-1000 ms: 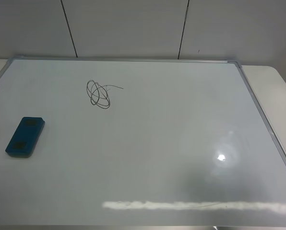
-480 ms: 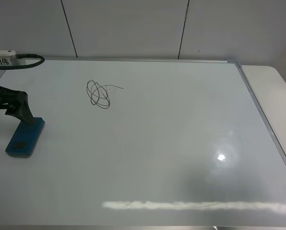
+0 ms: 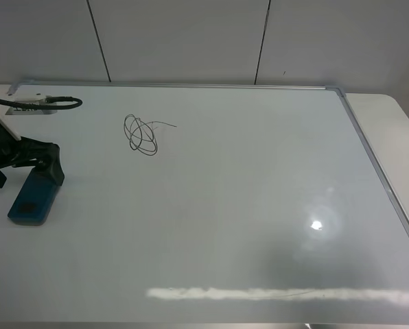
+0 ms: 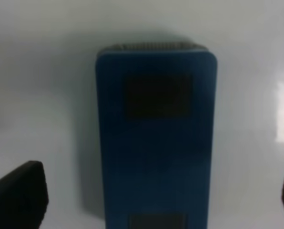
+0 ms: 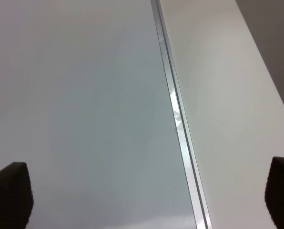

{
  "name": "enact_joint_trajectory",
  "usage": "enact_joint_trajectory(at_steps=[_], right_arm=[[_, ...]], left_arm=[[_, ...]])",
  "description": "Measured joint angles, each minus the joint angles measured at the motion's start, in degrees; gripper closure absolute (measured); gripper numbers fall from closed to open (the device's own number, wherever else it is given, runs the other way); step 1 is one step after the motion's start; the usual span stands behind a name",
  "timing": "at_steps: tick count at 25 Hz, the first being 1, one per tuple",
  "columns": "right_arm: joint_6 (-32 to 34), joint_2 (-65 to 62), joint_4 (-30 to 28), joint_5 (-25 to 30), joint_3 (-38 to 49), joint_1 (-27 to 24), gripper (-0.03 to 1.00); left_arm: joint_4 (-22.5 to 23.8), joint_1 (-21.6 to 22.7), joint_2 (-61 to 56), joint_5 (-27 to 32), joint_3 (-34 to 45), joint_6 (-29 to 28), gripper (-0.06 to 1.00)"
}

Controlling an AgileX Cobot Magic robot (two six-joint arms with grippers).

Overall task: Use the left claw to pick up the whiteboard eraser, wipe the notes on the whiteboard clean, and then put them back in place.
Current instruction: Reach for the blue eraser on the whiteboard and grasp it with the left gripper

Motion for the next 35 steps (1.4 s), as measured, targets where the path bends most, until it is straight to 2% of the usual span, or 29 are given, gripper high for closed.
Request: enact_joint_trajectory(at_steps=[19,29,35], right_arm=[[0.0,0.0,0.0,0.0,0.0,0.0,0.0],[0.0,0.0,0.0,0.0,0.0,0.0,0.0],[0.0,0.0,0.0,0.0,0.0,0.0,0.0]], left_arm=[[1.04,0.0,5.15,-0.58,0.0,0.27,-0.05],[3.84,0.0,5.47,-1.66,0.0,-0.01,-0.05],[3.98,0.0,6.09,-1.83,0.0,-0.4,-0.05]])
